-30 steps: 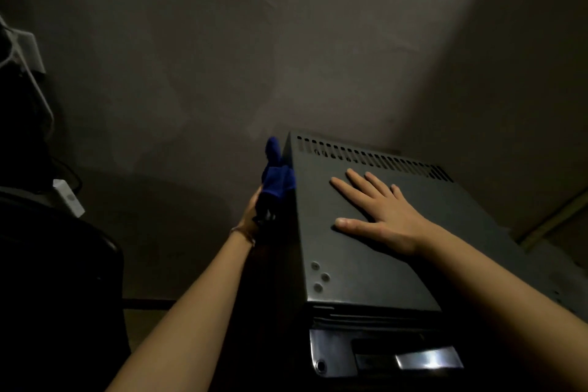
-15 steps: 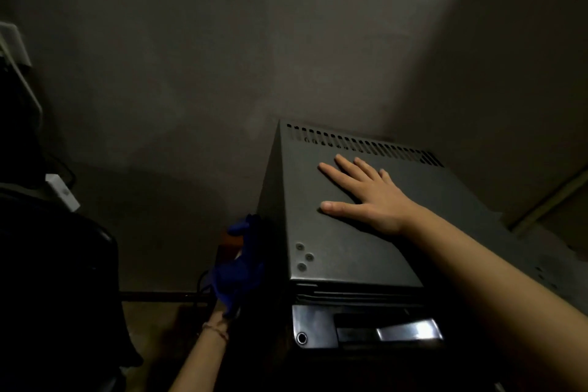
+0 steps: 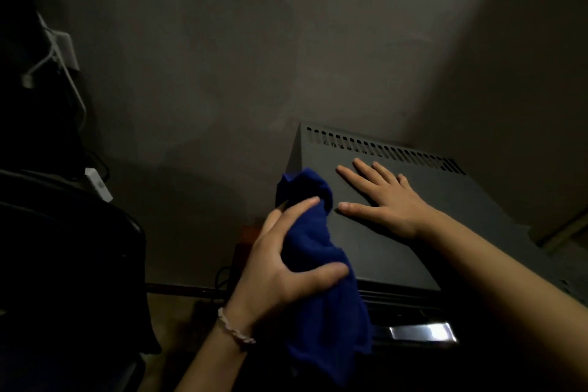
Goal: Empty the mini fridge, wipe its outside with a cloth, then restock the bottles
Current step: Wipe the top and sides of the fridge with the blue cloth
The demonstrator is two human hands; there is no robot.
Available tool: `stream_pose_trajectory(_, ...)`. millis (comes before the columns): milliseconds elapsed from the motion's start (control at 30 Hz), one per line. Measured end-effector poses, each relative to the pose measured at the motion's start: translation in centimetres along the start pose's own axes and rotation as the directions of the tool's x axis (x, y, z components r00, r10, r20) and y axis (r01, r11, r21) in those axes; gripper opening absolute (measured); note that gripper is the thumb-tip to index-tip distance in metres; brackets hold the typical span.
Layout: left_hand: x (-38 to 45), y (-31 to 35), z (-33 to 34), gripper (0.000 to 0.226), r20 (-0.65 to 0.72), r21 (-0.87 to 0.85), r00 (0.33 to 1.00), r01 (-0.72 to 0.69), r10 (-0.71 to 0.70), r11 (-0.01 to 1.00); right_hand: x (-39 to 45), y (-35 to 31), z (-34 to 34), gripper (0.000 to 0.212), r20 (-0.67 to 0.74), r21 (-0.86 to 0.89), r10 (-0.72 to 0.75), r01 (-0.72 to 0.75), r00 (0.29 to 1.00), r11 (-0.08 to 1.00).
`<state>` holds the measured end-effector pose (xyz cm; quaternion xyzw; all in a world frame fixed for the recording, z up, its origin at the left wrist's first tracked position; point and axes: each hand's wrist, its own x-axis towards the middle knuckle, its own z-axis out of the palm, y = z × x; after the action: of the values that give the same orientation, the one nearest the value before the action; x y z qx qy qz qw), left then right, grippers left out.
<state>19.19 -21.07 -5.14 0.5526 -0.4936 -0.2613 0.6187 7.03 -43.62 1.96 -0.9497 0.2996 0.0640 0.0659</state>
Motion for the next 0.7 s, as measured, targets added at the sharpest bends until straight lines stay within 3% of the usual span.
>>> stream_pose_trajectory(100,0.4,-0.2,0.5,0.057,-0.145,-0.026,0.989,-0.033,0.028,0.999,0.0,0.0,0.0,0.092,0.004,0.000,0.004,-0.004,1.000,1.000)
stream_pose_trajectory(333,5.4,-2.4,-0.8,0.015,-0.392,-0.051,0.919,0.023,-0.041,0.998,-0.1,0.0,0.0,0.092,0.003,0.006,-0.006,0.006,1.000,1.000)
stream_pose_trajectory(433,9.1,-8.3,-1.7,0.023,-0.433,-0.212,0.857,0.204,-0.279,0.956,-0.2,0.0,-0.1,0.089,0.004,0.014,-0.005,0.005,1.000,1.000)
stream_pose_trajectory(533,9.6,-17.6,-1.8,0.037,-0.441,-0.088,0.831,0.336,-0.339,0.938,-0.2,0.1,-0.1,0.087,-0.002,0.020,-0.005,0.005,1.000,1.000)
stream_pose_trajectory(600,8.7,-22.4,-0.9,0.025,-0.437,-0.107,0.816,0.371,-0.379,0.922,-0.2,0.2,-0.1,0.089,-0.006,0.019,-0.007,0.007,1.000,1.000)
stream_pose_trajectory(700,6.6,-19.7,0.3,0.032,-0.430,-0.217,0.791,0.378,-0.436,0.900,-0.2,0.2,0.0,0.089,0.003,0.024,0.000,0.000,1.000,1.000)
